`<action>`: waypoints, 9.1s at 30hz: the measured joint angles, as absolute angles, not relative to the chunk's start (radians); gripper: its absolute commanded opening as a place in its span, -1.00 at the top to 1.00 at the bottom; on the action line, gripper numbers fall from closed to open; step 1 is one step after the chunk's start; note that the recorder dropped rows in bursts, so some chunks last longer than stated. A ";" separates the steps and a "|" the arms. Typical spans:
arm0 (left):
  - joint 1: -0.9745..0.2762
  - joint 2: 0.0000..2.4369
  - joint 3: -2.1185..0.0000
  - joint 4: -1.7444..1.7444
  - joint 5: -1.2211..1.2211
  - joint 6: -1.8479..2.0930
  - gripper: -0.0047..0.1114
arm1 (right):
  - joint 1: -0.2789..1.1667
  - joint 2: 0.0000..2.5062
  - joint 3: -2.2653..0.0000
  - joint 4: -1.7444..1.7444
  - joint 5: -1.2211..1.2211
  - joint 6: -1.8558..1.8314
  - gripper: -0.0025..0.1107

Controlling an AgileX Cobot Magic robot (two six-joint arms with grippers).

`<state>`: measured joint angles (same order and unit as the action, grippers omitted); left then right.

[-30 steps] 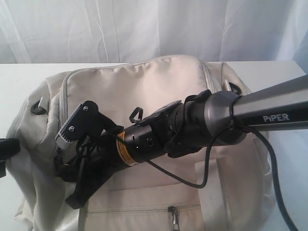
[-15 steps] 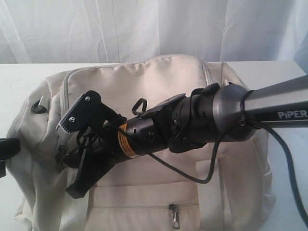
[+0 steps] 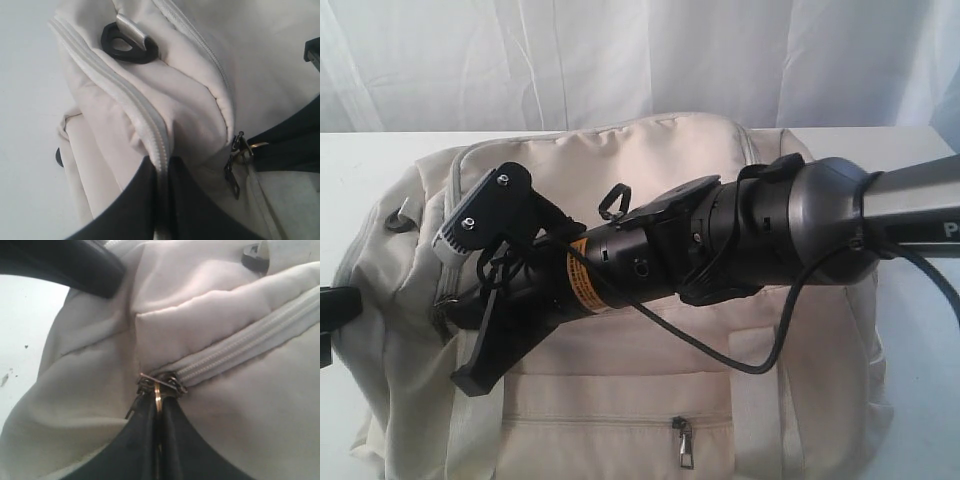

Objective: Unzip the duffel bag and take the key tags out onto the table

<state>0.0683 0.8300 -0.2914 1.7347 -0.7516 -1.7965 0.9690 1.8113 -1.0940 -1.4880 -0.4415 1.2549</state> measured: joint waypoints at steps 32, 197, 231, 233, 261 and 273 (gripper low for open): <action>0.068 0.830 -0.291 1.735 -0.753 -1.797 0.84 | 0.969 1.841 -1.157 -1.476 -0.320 1.255 0.40; 0.068 0.830 -0.291 1.725 -0.785 -1.797 0.84 | 0.767 1.907 -1.497 -1.606 0.147 1.280 0.96; 0.068 0.834 -0.577 1.749 -0.882 -1.717 -0.06 | 0.580 1.881 -1.405 -1.516 0.000 1.150 0.96; 0.068 0.834 -0.595 1.747 -0.864 -1.717 -0.06 | 0.580 1.881 -1.405 -1.516 -0.017 1.149 0.96; -0.076 1.556 -1.081 1.684 -0.880 -1.455 -0.06 | 0.580 1.860 -1.405 -1.515 -0.090 1.151 0.96; 0.017 1.580 -1.121 1.736 -0.870 -1.803 -0.06 | 0.579 1.860 -1.405 -1.507 -0.113 1.151 0.96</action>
